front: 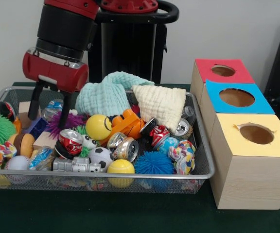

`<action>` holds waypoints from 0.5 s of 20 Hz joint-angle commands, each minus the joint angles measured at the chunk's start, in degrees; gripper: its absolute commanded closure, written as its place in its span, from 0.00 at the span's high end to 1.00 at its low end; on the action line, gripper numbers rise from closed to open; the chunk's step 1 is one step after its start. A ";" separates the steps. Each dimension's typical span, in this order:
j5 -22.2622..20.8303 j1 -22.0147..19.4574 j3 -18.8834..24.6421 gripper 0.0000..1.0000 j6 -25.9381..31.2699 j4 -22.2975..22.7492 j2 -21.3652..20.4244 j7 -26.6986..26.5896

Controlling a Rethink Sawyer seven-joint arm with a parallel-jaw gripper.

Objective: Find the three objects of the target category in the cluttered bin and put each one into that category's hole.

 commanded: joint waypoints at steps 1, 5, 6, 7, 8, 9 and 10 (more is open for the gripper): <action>-1.59 -4.23 9.36 1.00 -1.22 4.78 -0.99 -1.82; -2.71 -6.26 11.33 1.00 -1.39 7.57 -2.39 -2.58; -2.15 -6.21 11.53 1.00 -0.33 7.49 -2.45 -2.27; -1.88 -6.36 11.80 1.00 -0.05 7.58 -2.45 -1.89; -0.99 -6.94 12.85 1.00 0.97 7.79 -2.45 -1.80; -0.63 -7.30 13.52 1.00 1.14 7.94 -2.41 -1.55; 0.20 -7.83 14.66 1.00 1.58 7.96 -2.15 -1.38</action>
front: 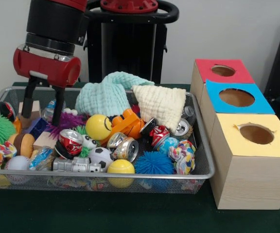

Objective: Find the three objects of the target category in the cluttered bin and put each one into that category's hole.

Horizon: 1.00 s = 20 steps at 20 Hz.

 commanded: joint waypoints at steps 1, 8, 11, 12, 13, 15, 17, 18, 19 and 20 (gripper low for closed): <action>0.59 -2.79 9.70 1.00 1.87 6.08 0.25 -1.31; 0.56 -3.79 11.31 1.00 3.73 5.26 1.70 -0.79; 0.50 -3.95 11.47 1.00 4.89 5.07 2.00 -0.90; 0.63 -4.50 12.15 1.00 4.84 5.53 1.99 -1.04; 0.73 -4.69 12.46 1.00 4.98 5.60 2.01 -1.13; 0.90 -4.95 12.86 1.00 5.22 5.74 1.95 -1.07; 0.64 -4.53 12.28 1.00 5.38 5.55 1.95 -0.72; 0.08 -3.06 10.35 1.00 6.34 4.48 2.13 -0.20; -0.16 -2.28 9.31 1.00 7.35 3.85 2.30 -0.04; -0.40 -1.45 8.16 1.00 8.33 3.25 2.39 0.16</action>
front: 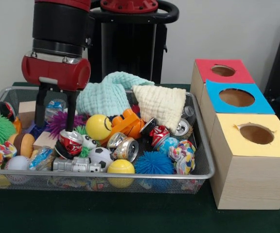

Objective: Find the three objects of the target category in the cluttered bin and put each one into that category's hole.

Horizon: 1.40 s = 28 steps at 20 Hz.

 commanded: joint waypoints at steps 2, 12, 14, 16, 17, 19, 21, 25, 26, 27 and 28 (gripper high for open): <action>-0.46 2.36 1.15 1.00 8.37 2.09 2.54 0.09; -0.57 2.70 0.54 1.00 7.36 1.70 3.15 0.15; -0.52 2.60 0.67 1.00 7.28 1.65 3.34 0.06; -0.41 2.45 0.84 1.00 7.27 1.77 3.46 0.01; -0.39 2.45 0.84 1.00 7.30 1.77 3.48 0.03; -0.24 2.45 0.73 1.00 7.87 1.33 3.58 -0.04; -0.21 2.68 0.18 1.00 8.36 1.29 3.54 0.19; -0.11 3.28 -0.83 1.00 9.30 1.26 3.61 0.74; -0.03 3.39 -0.97 1.00 9.55 1.19 3.62 0.87; -0.02 3.43 -0.99 1.00 9.60 1.16 3.64 0.90; -0.09 3.55 -1.13 1.00 9.71 1.06 3.73 0.93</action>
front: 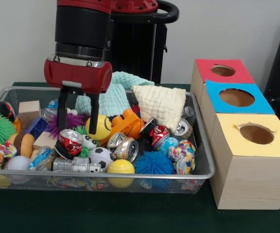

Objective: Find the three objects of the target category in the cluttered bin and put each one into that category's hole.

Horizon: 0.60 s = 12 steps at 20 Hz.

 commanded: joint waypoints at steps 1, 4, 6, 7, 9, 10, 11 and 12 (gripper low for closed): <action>-0.14 0.70 -0.79 1.00 9.07 1.02 3.57 0.96; -0.32 0.93 -1.12 1.00 9.54 0.96 3.89 0.92; -0.37 1.03 -1.39 1.00 11.01 0.71 4.32 0.45; -0.42 1.06 -1.48 1.00 11.40 0.62 4.50 0.32; -0.79 1.22 -1.81 1.00 11.66 0.67 4.98 0.22; -1.08 1.25 -1.94 1.00 11.38 0.69 5.41 0.20; -1.13 1.18 -1.86 1.00 11.41 0.72 5.62 0.08; -0.97 1.07 -1.57 1.00 12.22 0.52 5.62 -0.39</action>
